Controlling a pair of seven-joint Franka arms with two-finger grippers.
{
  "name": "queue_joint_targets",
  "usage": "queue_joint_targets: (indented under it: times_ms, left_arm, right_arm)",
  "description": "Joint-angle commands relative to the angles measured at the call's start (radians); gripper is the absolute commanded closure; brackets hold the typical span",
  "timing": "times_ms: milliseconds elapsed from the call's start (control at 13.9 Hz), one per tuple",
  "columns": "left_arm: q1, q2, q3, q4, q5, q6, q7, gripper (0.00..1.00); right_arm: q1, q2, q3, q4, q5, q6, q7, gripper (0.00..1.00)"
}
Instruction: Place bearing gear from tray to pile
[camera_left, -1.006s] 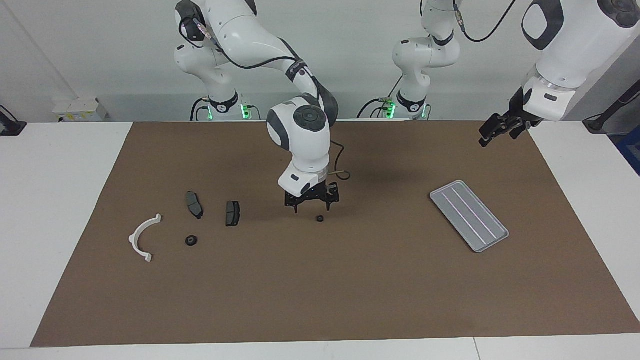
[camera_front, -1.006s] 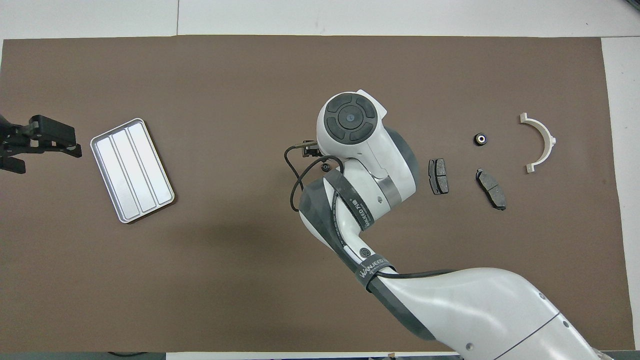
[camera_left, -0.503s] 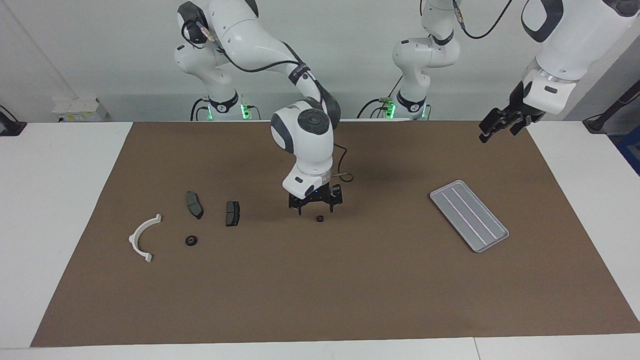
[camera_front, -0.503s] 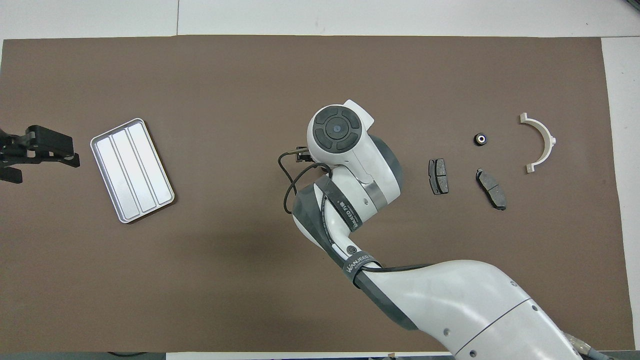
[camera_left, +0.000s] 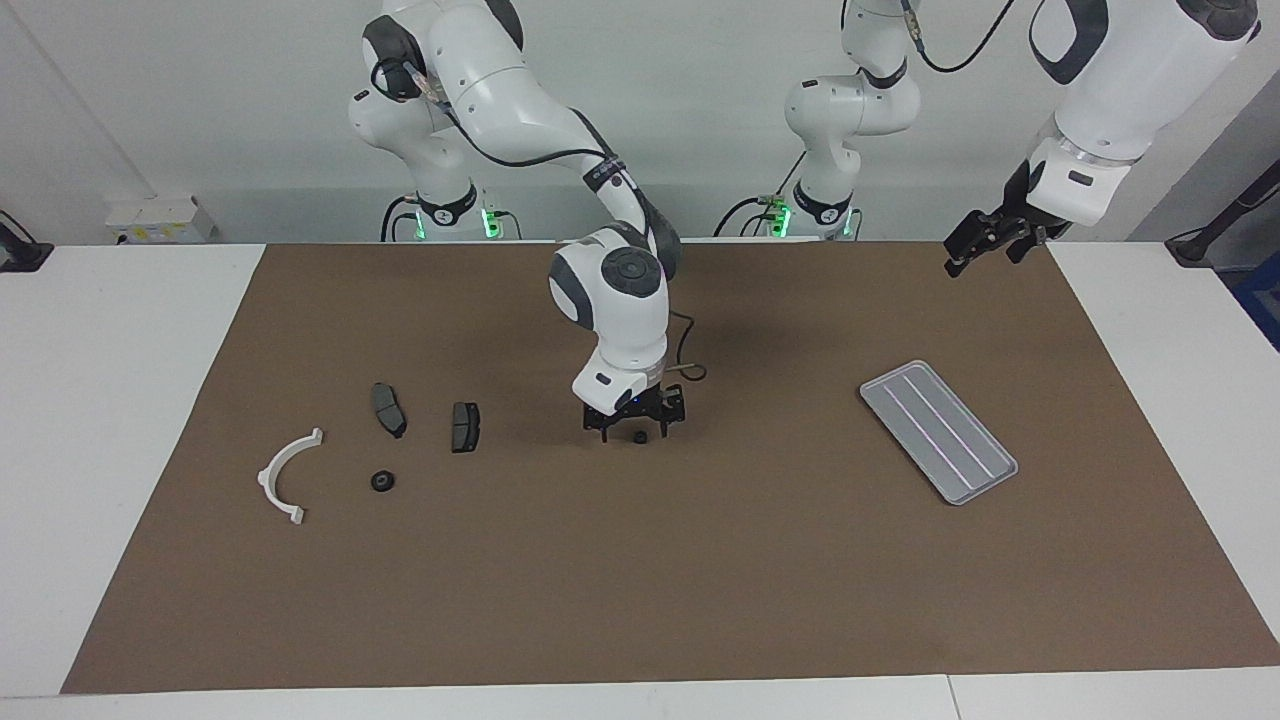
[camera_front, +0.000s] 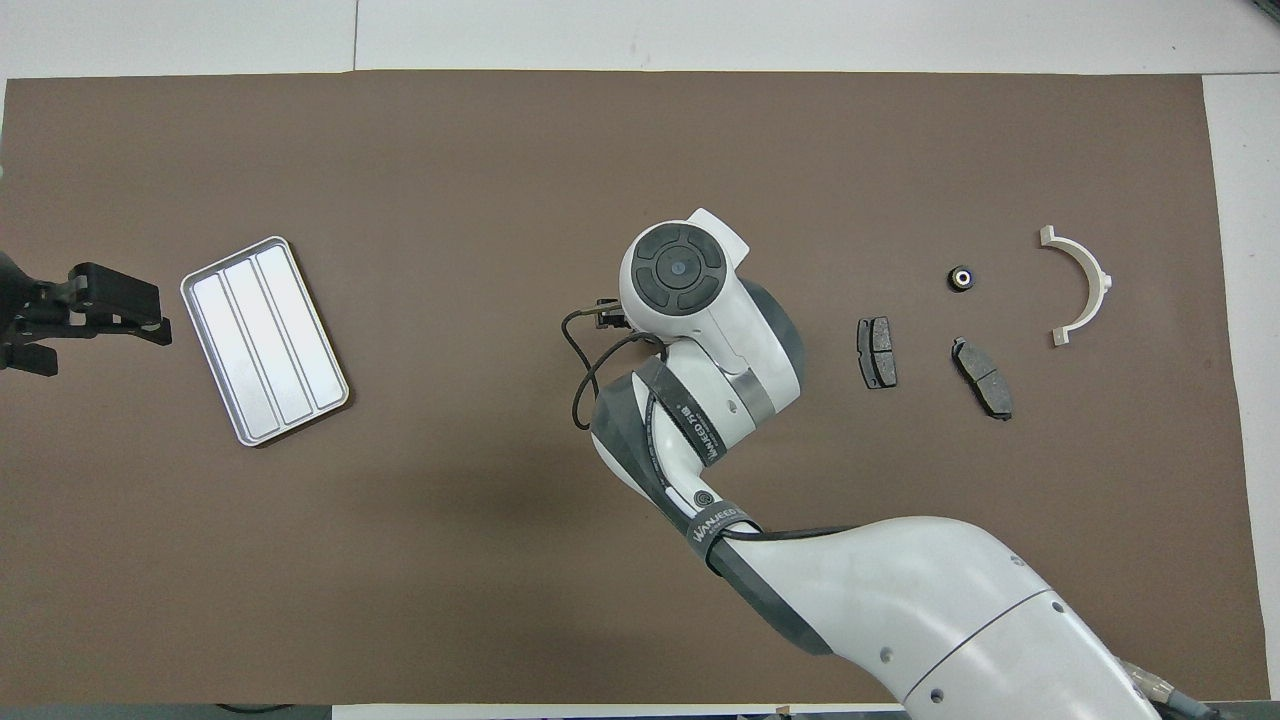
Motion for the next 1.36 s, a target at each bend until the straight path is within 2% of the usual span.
queue_joint_targets:
  times_ms: [0,934,1149,1221,1293]
  left_arm:
    - [-0.011,-0.033,0.009,-0.039,-0.01,0.021,0.006,0.0]
    - [-0.007,-0.033,0.009,-0.039,-0.01,0.021,0.006,0.0]
    - [-0.007,-0.033,0.009,-0.039,-0.01,0.02,0.006,0.0]
    - [-0.007,-0.033,0.009,-0.039,-0.01,0.021,0.006,0.0]
    - [-0.007,-0.033,0.009,-0.039,-0.01,0.021,0.006,0.0]
  right_arm:
    - [-0.004,-0.003,0.007,-0.031,-0.006,0.031,0.018,0.02]
    - [0.016,0.006,0.016,-0.074,-0.003,0.106,0.045,0.1]
    - [0.009,0.008,0.016,-0.074,-0.003,0.107,0.04,0.22]
    - [0.011,0.006,0.016,-0.074,-0.003,0.107,0.044,0.33]
    - [0.013,0.006,0.016,-0.073,-0.003,0.107,0.048,0.5]
